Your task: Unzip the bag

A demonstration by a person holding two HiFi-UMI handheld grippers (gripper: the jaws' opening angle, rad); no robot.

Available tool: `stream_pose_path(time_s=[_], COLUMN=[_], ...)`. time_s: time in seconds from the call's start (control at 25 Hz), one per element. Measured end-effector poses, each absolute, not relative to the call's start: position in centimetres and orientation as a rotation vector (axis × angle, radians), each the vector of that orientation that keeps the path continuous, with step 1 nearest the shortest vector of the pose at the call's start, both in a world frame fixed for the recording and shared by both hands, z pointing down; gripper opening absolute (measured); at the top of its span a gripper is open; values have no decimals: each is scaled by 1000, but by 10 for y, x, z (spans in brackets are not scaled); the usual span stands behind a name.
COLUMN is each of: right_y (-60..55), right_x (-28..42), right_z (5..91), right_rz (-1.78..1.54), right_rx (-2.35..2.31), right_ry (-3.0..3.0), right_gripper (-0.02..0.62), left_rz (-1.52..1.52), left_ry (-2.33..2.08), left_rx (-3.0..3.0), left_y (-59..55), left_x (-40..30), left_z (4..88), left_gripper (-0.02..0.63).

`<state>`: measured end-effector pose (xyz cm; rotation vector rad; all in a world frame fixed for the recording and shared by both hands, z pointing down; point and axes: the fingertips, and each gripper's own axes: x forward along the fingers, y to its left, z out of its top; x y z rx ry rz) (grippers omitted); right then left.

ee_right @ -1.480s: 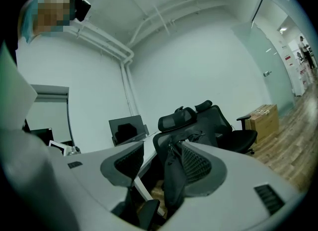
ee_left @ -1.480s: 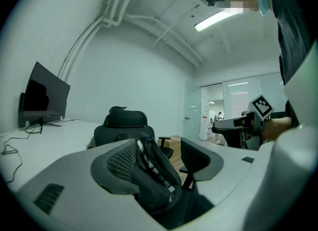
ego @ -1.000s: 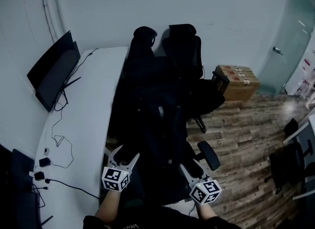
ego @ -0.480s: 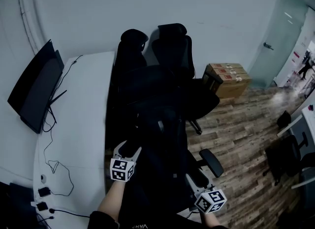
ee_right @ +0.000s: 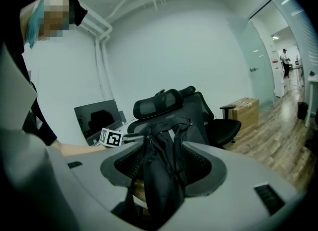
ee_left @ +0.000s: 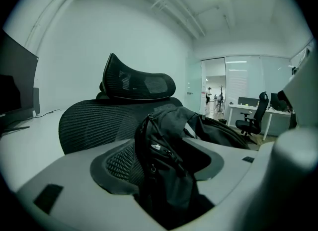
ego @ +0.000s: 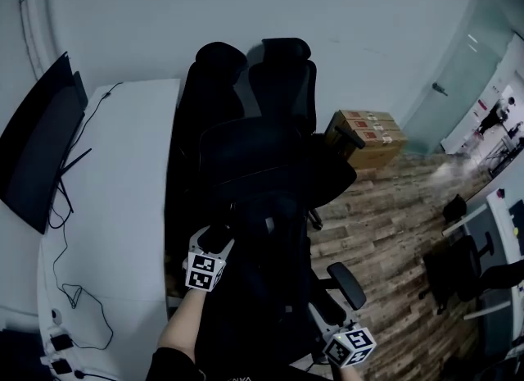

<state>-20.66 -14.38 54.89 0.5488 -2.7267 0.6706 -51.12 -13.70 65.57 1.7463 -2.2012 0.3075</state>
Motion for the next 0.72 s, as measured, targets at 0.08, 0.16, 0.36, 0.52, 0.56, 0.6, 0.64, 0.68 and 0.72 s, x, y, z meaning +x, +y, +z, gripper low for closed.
stream_pose_path(time_s=[0.08,0.16,0.36,0.52,0.56,0.6,0.64,0.68,0.72], right_y=[-145,-146,-158,-158,-158,-159,-159,-160,-161], right_x=[-215,-221,-222,-234,-235,-234,-234,-234,-233], right_z=[555,559,577,578,579,581,583,584,585], right_rz=[676,682,622,664,668,659,652,656,659], right_rx=[549,547,568,550,545,544,544,544,547], right_ry=[-2707,-2689,-2650,-2639,-2637,-2636,-2637,-2638,-2639], right_gripper=[218,218,218,217,218,217,218,218,217], left_rz=[349,386,491,586,607,627,640,646,645], left_ry=[-2208,-2214,-2156,-2090,-2075,-2056,-2036,-2016,-1998], left_rx=[1756,1779,1864,1881,1885,1894,1907,1923,1941], left_y=[-147,-158,-189,-209,-212,-214,-215,-216,-217], left_x=[-527,-540,-549,-554,-554,-554,-553,-552,-551], left_z=[661,663,667,679,681,682,683,683,683], left_gripper=[295,295,295,295,293,285,272,270,270])
